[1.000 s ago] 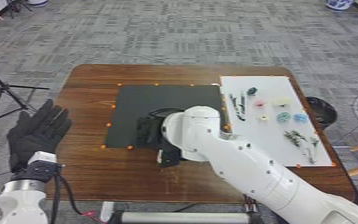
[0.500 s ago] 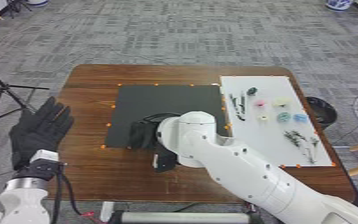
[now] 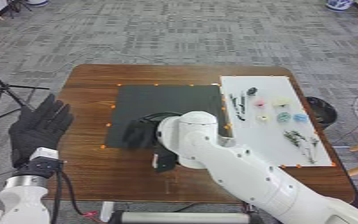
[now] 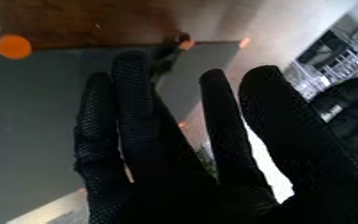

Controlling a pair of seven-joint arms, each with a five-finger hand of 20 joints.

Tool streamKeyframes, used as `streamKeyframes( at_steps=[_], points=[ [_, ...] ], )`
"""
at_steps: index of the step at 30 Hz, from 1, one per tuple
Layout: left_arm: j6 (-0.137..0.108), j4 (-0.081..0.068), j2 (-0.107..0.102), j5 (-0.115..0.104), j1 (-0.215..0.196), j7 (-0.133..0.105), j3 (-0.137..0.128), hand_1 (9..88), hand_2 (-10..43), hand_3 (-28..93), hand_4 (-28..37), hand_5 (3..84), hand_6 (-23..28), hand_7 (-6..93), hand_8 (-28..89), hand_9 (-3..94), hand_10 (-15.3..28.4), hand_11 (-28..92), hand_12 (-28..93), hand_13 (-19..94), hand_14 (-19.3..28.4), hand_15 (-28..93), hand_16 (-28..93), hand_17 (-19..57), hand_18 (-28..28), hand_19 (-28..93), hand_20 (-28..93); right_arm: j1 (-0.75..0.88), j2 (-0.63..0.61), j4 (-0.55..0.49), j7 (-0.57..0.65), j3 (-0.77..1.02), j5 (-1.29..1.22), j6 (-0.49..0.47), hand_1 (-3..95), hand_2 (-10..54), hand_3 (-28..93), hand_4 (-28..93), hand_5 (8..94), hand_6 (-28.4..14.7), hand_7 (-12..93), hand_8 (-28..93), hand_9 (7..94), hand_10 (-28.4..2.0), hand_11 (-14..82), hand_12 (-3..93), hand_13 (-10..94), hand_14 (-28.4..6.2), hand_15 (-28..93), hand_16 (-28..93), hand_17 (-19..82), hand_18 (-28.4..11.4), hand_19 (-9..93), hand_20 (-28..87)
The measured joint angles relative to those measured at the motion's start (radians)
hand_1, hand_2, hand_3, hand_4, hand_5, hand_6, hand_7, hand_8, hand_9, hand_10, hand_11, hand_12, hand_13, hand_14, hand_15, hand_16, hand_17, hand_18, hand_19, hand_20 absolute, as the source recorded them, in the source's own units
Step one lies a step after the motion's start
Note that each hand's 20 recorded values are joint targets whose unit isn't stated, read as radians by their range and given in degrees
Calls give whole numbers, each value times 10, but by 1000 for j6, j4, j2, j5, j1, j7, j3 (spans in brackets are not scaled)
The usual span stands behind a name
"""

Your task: Arrange flowers

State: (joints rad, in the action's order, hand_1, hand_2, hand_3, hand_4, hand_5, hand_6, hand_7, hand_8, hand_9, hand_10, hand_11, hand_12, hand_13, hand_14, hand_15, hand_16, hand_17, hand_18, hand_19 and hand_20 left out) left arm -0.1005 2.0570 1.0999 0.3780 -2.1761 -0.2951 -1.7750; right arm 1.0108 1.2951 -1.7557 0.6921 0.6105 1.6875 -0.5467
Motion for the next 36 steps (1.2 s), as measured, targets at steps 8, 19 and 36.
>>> streamKeyframes(
  at_steps=[8,19,36],
  points=[
    [0,-13,-3,4,33,4,13,230,196,697,-283,400,98,67,-71,295,159,178,96,215,140,191,-27,-81,122,283,82,75,-78,-176,-75,89,112,58,287,6,799,-228,438,-42,89,-111,357,-258,97,167,387,-198,589,182,216,-236,771,328],
    [0,-16,-20,4,66,5,27,229,195,695,-283,401,96,67,-71,298,155,176,92,220,133,180,-27,-80,122,284,81,248,-301,-329,-59,339,118,315,318,-18,760,-236,464,-90,72,-96,436,-218,152,177,435,-186,633,213,243,-234,789,336],
    [-23,10,-21,4,51,-10,6,229,194,694,-283,401,93,69,-72,299,154,178,91,221,134,187,-28,-82,123,290,81,591,-574,-362,230,763,278,241,354,-92,702,-252,563,-109,69,-94,540,-208,226,213,498,-177,640,243,269,-242,804,336]
  ],
)
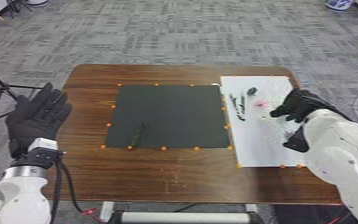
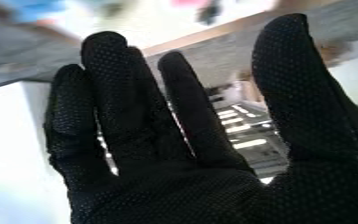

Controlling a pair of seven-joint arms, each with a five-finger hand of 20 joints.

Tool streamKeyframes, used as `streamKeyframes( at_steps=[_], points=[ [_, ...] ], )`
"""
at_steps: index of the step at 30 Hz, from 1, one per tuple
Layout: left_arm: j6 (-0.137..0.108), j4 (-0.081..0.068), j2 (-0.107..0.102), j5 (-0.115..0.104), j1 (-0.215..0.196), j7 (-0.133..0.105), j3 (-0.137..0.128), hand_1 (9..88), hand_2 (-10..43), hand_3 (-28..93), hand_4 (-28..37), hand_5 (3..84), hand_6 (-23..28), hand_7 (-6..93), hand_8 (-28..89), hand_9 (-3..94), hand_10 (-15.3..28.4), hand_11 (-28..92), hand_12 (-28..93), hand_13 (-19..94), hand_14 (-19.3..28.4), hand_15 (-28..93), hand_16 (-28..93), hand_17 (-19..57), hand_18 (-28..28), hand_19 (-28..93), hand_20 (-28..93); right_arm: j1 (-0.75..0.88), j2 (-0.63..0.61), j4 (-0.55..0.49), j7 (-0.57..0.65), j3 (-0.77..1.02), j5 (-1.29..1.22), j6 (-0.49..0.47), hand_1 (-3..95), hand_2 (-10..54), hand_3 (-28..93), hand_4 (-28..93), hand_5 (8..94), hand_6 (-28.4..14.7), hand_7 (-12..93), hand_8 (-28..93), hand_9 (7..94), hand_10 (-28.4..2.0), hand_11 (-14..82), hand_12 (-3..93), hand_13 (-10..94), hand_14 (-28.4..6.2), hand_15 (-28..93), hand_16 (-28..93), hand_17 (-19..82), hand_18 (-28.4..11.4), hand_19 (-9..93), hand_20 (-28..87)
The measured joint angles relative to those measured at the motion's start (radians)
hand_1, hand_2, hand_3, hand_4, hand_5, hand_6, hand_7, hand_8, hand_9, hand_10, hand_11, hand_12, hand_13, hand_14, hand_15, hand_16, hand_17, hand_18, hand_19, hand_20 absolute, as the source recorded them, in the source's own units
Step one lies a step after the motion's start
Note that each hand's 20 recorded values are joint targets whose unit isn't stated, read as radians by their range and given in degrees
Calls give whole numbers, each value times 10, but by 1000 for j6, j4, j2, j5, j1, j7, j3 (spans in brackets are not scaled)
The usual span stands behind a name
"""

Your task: Arrange flowers

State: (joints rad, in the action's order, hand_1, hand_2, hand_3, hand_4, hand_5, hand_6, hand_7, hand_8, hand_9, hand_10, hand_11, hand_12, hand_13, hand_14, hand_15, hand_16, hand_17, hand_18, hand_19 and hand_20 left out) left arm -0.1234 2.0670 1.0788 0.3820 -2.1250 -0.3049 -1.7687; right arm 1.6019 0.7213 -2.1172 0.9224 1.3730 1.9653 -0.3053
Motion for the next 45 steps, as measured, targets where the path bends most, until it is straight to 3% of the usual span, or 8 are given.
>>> streamKeyframes(
  at_steps=[10,21,28,30,35,45],
  points=[
    [-8,6,2,-1,-8,-5,-3,230,194,694,-283,402,94,70,-73,299,156,180,92,221,135,190,-28,-83,123,293,79,165,-21,-8,104,129,-42,-37,419,-95,555,-282,593,-107,82,-91,546,-210,320,257,504,-181,677,287,279,-245,816,338],
    [-12,11,5,-1,-13,-5,-1,230,193,695,-283,402,94,70,-72,299,157,183,94,217,145,206,-25,-82,123,292,78,167,-1,21,171,89,47,-81,446,-95,649,-282,642,-95,102,-95,543,-210,407,303,513,-183,723,341,286,-249,823,346],
    [-15,12,9,-1,-17,-5,0,232,195,693,-283,402,93,70,-73,299,158,185,94,217,145,209,-27,-82,123,292,79,172,8,27,174,103,-39,-86,486,-95,650,-281,707,-58,145,-103,591,-187,449,325,547,-166,719,370,304,-246,819,355],
    [-16,12,9,-2,-18,-4,0,232,196,693,-283,402,93,71,-73,300,157,185,94,217,146,210,-27,-83,123,293,79,177,11,31,167,104,-46,-80,518,-95,632,-282,730,-54,163,-16,607,-179,446,349,559,-157,709,391,313,-246,817,363],
    [-16,12,10,-2,-19,-4,0,231,196,694,-283,402,94,71,-72,300,158,186,93,217,146,211,-28,-83,123,293,79,180,14,45,155,84,-9,-52,572,-63,657,-256,764,-43,215,84,681,-147,308,541,594,-150,719,407,335,-247,837,387],
    [-16,13,13,-2,-31,-5,-2,231,195,695,-283,402,94,71,-72,299,157,187,93,218,147,212,-28,-83,123,294,79,199,16,39,152,76,57,27,549,-66,699,-206,767,-34,262,156,697,-145,332,562,627,-144,727,408,365,-252,864,396]
  ],
)
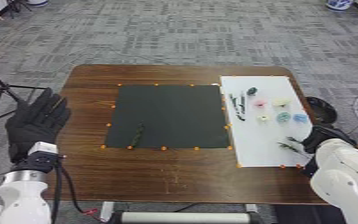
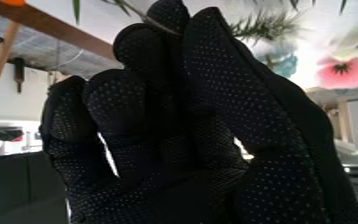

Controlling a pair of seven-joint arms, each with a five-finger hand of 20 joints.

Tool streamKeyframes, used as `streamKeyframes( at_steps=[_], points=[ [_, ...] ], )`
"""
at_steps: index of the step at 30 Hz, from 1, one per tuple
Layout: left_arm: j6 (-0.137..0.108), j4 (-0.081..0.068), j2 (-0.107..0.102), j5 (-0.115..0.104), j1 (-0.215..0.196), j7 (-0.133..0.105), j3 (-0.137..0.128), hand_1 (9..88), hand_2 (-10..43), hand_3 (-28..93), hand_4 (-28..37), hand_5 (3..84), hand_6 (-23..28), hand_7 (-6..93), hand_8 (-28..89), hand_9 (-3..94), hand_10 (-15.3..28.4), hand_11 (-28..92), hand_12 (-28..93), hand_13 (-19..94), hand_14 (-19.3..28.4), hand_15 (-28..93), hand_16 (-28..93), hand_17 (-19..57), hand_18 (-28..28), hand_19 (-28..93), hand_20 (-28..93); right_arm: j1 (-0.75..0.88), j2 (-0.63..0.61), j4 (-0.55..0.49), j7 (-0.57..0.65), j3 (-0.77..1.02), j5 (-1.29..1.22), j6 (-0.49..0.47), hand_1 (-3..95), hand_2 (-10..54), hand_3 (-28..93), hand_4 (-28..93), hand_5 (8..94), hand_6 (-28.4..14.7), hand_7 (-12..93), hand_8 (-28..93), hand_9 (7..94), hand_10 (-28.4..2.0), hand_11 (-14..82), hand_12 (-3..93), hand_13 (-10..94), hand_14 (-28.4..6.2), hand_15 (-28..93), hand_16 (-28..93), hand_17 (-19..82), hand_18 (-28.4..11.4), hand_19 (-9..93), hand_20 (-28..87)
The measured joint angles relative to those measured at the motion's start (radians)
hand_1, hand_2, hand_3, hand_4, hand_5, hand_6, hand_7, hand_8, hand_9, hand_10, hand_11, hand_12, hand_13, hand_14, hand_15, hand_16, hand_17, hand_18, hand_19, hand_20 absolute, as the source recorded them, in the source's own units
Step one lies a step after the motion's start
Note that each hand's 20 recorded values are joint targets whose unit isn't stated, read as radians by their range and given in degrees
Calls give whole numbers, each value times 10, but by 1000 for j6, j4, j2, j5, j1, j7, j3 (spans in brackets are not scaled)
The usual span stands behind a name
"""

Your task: Arrange flowers

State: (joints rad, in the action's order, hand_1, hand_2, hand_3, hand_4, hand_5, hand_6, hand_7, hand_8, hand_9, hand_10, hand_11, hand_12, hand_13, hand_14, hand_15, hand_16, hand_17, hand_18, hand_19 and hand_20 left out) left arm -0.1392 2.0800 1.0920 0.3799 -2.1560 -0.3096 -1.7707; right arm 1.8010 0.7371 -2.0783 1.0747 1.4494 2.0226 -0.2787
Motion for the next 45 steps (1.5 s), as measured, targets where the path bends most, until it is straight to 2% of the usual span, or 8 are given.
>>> streamKeyframes(
  at_steps=[3,10,17,23,27,31,33,45],
  points=[
    [0,3,4,-1,-6,-1,-5,230,195,695,-283,402,94,72,-73,299,158,186,93,218,146,212,-29,-83,123,294,79,4,-2,-27,-4,2,24,43,541,-61,690,-190,764,-30,271,158,757,-116,281,548,704,-100,675,391,424,-238,887,382],
    [-7,19,16,-6,-41,-9,-35,230,194,695,-283,402,95,71,-73,300,159,186,93,218,147,212,-29,-84,124,295,79,-76,-11,-77,-48,-84,-9,199,534,-53,683,-199,747,-19,313,178,788,-117,314,489,766,-62,632,396,477,-220,923,339],
    [-27,28,21,-11,-82,-19,-74,230,194,696,-283,403,96,72,-72,299,158,188,94,218,147,212,-28,-85,124,297,80,-294,36,-68,-111,-298,-115,250,524,-47,693,-189,739,-20,334,182,790,-117,325,488,776,-59,630,396,486,-217,930,329],
    [-36,28,20,-12,-89,-22,-77,231,193,696,-283,404,95,74,-73,300,158,192,95,219,147,215,-28,-85,125,299,80,-502,147,-1,-146,-510,-275,265,523,-47,694,-182,737,-23,346,174,791,-118,331,484,781,-59,630,394,491,-216,932,328],
    [-45,29,16,-2,-85,-23,-65,230,193,700,-283,406,96,78,-73,301,158,196,95,219,147,218,-28,-84,125,299,80,-632,240,87,-152,-663,-273,264,517,-49,705,-167,735,-26,364,171,793,-115,340,485,786,-58,634,392,500,-213,932,337],
    [-57,29,5,76,-70,-18,-41,231,192,701,-283,407,97,79,-74,302,159,197,94,218,148,220,-30,-84,125,299,79,-705,339,179,-149,-742,-246,286,516,-51,706,-163,738,-27,370,163,795,-115,343,484,791,-58,635,390,508,-213,932,343],
    [-59,28,-3,96,-57,-16,-28,231,191,701,-283,408,97,79,-75,302,159,197,93,219,149,221,-31,-84,125,299,79,-726,381,214,-144,-767,-229,301,517,-51,705,-164,741,-29,367,158,797,-116,345,480,794,-58,634,388,509,-214,932,346],
    [-55,7,-57,77,52,5,50,231,189,704,-283,410,97,87,-77,304,160,211,90,220,150,239,-35,-85,126,305,79,-771,497,328,-72,-911,-25,371,523,-66,699,-157,768,-34,344,147,812,-124,357,459,805,-59,633,380,515,-226,932,351]
  ],
)
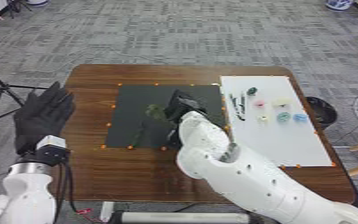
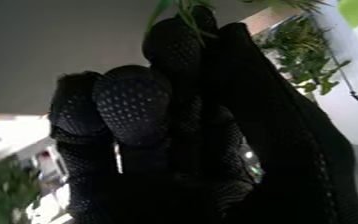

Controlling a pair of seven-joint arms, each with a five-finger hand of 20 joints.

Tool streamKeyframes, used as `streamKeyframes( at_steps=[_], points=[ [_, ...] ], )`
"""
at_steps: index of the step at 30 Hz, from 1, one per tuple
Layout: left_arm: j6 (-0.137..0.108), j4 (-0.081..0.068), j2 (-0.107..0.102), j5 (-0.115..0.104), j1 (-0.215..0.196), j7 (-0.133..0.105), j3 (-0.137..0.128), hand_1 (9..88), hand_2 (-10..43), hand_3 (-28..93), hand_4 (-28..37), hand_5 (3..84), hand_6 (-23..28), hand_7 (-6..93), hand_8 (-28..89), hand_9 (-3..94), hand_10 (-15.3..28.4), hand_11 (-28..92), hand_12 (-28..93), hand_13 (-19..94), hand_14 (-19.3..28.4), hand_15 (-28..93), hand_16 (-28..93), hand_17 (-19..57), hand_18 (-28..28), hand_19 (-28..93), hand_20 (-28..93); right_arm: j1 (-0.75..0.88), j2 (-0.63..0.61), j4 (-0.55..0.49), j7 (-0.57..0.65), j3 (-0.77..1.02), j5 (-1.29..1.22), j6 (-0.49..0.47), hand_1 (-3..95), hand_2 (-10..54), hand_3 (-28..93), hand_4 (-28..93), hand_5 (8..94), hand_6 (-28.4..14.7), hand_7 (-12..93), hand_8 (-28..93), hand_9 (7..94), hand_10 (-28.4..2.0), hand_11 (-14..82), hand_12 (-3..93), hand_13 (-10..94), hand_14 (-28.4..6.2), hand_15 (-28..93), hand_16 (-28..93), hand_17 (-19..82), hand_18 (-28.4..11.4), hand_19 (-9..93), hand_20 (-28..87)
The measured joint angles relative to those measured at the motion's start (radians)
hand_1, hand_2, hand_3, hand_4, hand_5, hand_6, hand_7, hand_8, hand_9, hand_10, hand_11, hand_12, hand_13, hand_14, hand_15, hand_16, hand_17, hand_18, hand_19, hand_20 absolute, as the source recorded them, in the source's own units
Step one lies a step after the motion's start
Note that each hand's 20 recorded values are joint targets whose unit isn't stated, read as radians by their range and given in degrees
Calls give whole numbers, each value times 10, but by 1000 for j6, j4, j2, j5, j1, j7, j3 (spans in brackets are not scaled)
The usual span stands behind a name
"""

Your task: Arrange flowers

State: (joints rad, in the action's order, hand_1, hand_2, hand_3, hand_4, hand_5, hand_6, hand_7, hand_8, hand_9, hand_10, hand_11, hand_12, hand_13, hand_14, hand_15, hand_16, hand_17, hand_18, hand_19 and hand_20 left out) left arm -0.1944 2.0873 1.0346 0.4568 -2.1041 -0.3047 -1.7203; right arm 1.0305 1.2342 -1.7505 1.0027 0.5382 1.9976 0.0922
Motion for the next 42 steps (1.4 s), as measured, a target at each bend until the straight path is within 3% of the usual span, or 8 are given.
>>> streamKeyframes(
  at_steps=[11,16,18,26,30,32,38,42],
  points=[
    [7,-1,0,-5,0,14,-10,232,189,703,-283,410,97,91,-80,304,159,219,85,221,150,254,-45,-86,127,311,77,79,-5,-13,26,-9,77,61,497,-82,651,-163,769,-37,322,162,799,-146,420,357,806,-62,634,383,519,-229,932,360],
    [10,-10,0,-9,5,20,1,233,190,702,-283,410,96,92,-81,305,160,222,84,221,150,257,-48,-86,127,313,76,106,-2,-15,25,-4,54,60,441,-74,621,-153,745,-53,207,46,783,-154,427,330,790,-69,643,378,504,-229,932,363],
    [10,-11,0,-10,7,21,4,233,190,702,-283,410,97,92,-81,306,160,223,84,221,151,258,-48,-86,127,313,75,110,-2,-18,21,-3,42,60,429,-67,595,-136,739,-56,194,-80,778,-154,429,329,786,-71,646,376,499,-229,932,363],
    [10,-11,0,-12,5,21,3,233,190,702,-283,410,97,91,-81,305,159,223,82,221,150,260,-51,-86,127,315,74,114,-5,-58,0,18,-33,59,431,-32,523,-100,708,-72,123,-88,778,-156,429,321,782,-75,649,370,498,-230,932,360],
    [10,-11,2,-13,3,19,1,232,190,702,-283,410,97,91,-80,305,159,222,81,221,149,258,-52,-86,127,316,74,115,-10,-77,-4,30,-37,48,370,101,632,-132,746,-78,97,-98,823,-158,358,277,805,-75,619,345,510,-236,932,343],
    [10,-11,3,-14,0,18,-2,232,190,703,-283,410,97,91,-80,305,160,222,81,221,150,258,-51,-86,127,314,73,117,-12,-84,-4,43,-47,38,360,139,641,-141,779,-74,100,-104,867,-166,238,225,832,-79,574,333,525,-235,932,321],
    [10,-11,6,-15,-6,18,-4,233,191,702,-283,410,96,91,-81,306,160,222,82,221,150,257,-51,-86,127,314,73,120,-19,-88,-4,60,-53,13,333,143,630,-131,751,-82,97,-98,818,-203,132,164,847,-91,503,306,538,-225,932,281],
    [10,-11,10,-15,-6,18,-4,232,191,703,-283,410,96,91,-80,305,159,221,81,221,150,257,-50,-86,127,315,74,124,-32,-97,-12,53,-22,15,299,168,662,-108,754,-70,325,-67,771,-224,112,141,845,-94,500,278,539,-218,932,256]
  ],
)
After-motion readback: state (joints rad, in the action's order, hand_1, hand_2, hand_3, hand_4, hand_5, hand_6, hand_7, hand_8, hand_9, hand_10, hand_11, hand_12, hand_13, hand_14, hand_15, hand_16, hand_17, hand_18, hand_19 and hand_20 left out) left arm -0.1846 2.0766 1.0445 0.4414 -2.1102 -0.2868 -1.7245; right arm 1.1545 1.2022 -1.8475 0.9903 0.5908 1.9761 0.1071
